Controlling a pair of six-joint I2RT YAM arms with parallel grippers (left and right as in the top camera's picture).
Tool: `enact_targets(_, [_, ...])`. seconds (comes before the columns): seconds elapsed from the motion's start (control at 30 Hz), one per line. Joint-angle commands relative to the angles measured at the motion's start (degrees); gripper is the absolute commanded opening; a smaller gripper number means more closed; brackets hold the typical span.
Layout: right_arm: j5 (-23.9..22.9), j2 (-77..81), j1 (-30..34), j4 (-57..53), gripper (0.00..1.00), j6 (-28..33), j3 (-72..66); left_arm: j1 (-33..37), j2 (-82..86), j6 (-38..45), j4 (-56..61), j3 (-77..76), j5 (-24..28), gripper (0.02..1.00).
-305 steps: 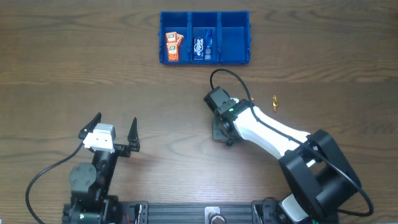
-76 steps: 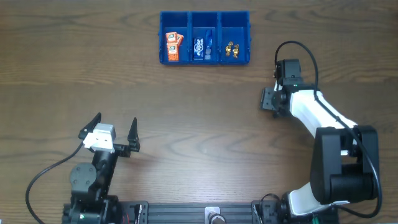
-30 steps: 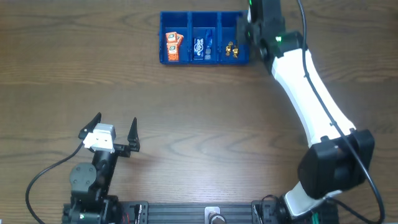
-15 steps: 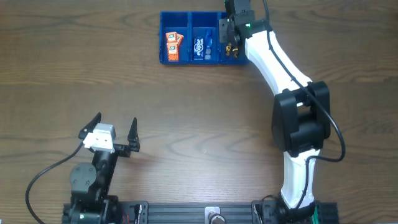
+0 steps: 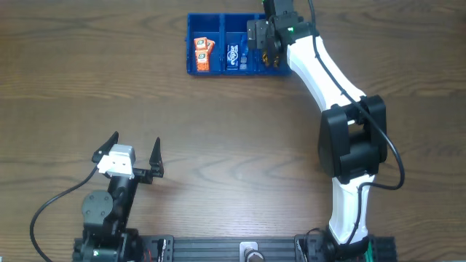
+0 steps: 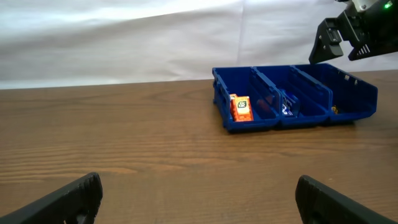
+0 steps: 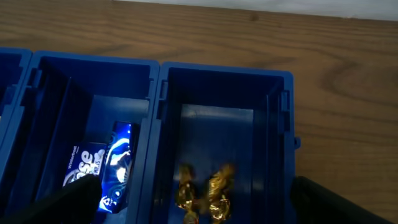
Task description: Sort Candies Into Trays
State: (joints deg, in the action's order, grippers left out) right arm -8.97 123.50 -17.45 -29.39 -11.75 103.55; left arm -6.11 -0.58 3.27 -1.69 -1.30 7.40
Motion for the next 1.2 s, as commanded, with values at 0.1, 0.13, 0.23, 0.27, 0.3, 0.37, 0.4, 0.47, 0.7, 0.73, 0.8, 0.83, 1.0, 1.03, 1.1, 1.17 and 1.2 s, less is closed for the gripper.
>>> enact_targets(0.1, [-3.96,-11.21,0.04,0.20,0.998,4.83,-4.15,0.09,0.37,0.61,-1.99,1.03,1.05,0.998])
enact_targets(0.13, [-5.09,-14.12,0.33,0.96,0.998,4.85,-6.43,0.09,0.37,0.61,-1.97,1.03,1.05,0.998])
enact_targets(0.23, [-6.45,-24.26,2.16,3.96,0.998,6.62,-15.56,0.09,0.37,0.61,-1.99,1.03,1.05,0.998])
enact_targets(0.27, [-6.43,-27.76,2.93,4.81,0.998,7.02,-18.93,0.09,0.37,0.61,-1.99,1.03,1.05,0.996])
enact_targets(0.3, [-6.43,-31.36,3.80,5.51,0.998,7.17,-22.38,0.09,0.37,0.61,-1.99,1.03,1.05,0.998])
enact_targets(0.37, [-6.40,-38.71,5.51,6.51,0.998,7.13,-29.46,0.09,0.37,0.61,-1.99,1.03,1.05,0.998])
enact_targets(0.4, [-6.40,-42.51,6.32,7.15,0.998,7.10,-33.24,0.09,0.37,0.61,-1.99,1.03,1.05,0.998])
enact_targets(0.47, [-6.43,-49.90,7.54,8.68,0.998,7.13,-40.65,0.09,0.37,0.61,-1.99,1.03,1.05,0.998])
enact_targets(0.7, [-5.95,-73.68,9.73,13.31,0.998,7.13,-64.26,0.09,0.37,0.61,-1.99,1.03,1.05,0.998])
enact_targets(0.73, [-5.18,-76.74,9.90,13.51,0.998,7.15,-67.04,0.09,0.37,0.61,-1.99,1.03,1.05,0.998])
enact_targets(0.8, [-2.58,-82.82,10.47,16.35,0.998,7.15,-72.37,0.09,0.37,0.61,-1.99,1.03,1.05,0.998])
enact_targets(0.83, [-0.31,-86.58,11.04,18.12,0.998,7.17,-75.25,0.09,0.37,0.61,-1.99,1.03,1.05,0.998])
enact_targets(1.0, [3.56,-100.61,12.68,19.85,0.998,7.13,-84.02,0.09,0.37,0.61,-1.99,1.03,1.05,0.998])
enact_targets(1.03, [3.85,-102.73,12.50,19.91,0.998,7.10,-85.35,0.09,0.37,0.61,-1.99,1.03,1.05,1.000])
enact_targets(1.1, [5.38,-107.38,12.28,19.96,0.998,7.10,-88.35,0.09,0.37,0.61,-1.99,1.03,1.05,0.996])
enact_targets(1.17, [6.84,-110.79,12.33,20.20,0.998,7.08,-90.64,0.09,0.37,0.61,-1.99,1.03,1.05,0.998])
enact_targets(1.2, [7.21,-112.45,12.37,20.33,0.998,7.10,-91.73,0.09,0.37,0.61,-1.99,1.03,1.05,0.998])
